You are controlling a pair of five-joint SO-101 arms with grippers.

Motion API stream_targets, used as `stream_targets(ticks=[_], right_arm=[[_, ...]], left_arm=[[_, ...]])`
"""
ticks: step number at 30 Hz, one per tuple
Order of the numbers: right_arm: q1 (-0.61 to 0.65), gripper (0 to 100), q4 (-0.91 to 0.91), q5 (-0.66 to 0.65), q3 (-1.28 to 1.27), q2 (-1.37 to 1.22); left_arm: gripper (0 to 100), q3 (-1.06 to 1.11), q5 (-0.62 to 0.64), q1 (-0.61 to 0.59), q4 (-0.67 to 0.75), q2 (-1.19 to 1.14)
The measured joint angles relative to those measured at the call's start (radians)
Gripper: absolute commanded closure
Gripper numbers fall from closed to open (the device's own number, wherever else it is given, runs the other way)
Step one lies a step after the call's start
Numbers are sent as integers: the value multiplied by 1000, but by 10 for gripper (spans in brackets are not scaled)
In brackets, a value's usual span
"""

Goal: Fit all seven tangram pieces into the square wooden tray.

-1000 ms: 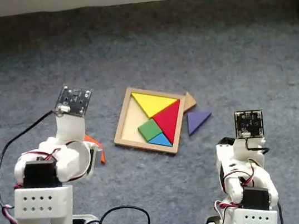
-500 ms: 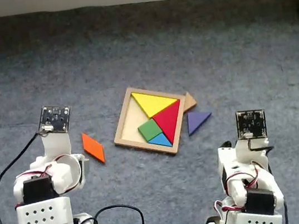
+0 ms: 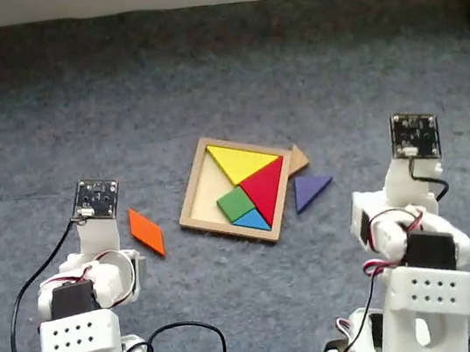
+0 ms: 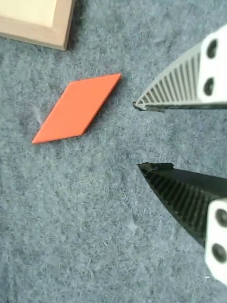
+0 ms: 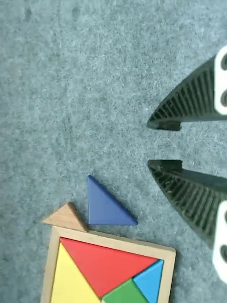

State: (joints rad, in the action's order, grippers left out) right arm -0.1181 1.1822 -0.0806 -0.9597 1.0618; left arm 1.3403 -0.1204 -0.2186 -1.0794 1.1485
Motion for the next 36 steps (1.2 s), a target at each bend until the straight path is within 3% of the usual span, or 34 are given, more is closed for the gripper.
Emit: stream_targets(ticks=[8,16,24,36], right_arm=[[173,800,-20,63,176,-324],[298,800,-218,66,201,-517],[358,800,-404,66,204,-692],[356,800,-428,144,460,-1042]], left_arm=[[814,3,0,0,3,0],[814,3,0,-26,3,0],[814,3,6,-92,29,0],[816,3,8,-92,48,0]])
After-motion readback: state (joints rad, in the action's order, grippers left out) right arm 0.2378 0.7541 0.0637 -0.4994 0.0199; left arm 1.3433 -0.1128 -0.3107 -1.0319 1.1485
